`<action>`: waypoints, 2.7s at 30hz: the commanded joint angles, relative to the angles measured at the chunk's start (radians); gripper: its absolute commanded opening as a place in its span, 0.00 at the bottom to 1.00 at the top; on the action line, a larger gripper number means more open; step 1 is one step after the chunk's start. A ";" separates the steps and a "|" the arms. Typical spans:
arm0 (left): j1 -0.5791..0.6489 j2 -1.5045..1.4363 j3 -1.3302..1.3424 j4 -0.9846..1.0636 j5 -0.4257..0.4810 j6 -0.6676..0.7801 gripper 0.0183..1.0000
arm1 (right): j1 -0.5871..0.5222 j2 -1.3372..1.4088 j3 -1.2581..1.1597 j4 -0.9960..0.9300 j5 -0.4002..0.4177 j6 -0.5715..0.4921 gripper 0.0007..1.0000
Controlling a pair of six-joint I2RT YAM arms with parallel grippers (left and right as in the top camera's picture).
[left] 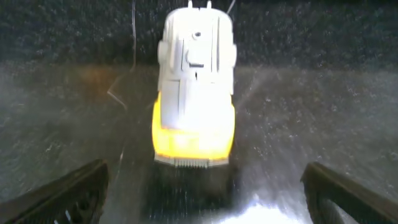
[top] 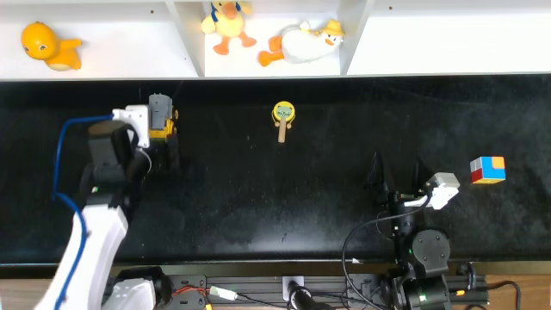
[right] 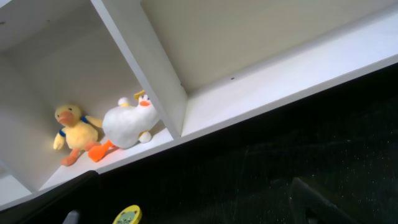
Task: Store Toys
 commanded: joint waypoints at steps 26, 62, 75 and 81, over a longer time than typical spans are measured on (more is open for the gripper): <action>-0.006 0.278 0.002 0.235 -0.006 -0.012 0.39 | 0.009 -0.008 -0.014 0.005 0.005 0.001 1.00; -0.017 0.310 0.424 0.090 -0.011 0.005 0.10 | 0.009 -0.008 -0.014 0.005 0.005 0.001 1.00; -0.017 0.481 0.546 0.093 -0.010 0.024 0.11 | 0.009 -0.008 -0.014 0.005 0.005 0.001 1.00; -0.017 0.486 0.546 0.093 -0.010 0.024 0.37 | 0.009 -0.008 -0.014 0.005 0.005 0.001 1.00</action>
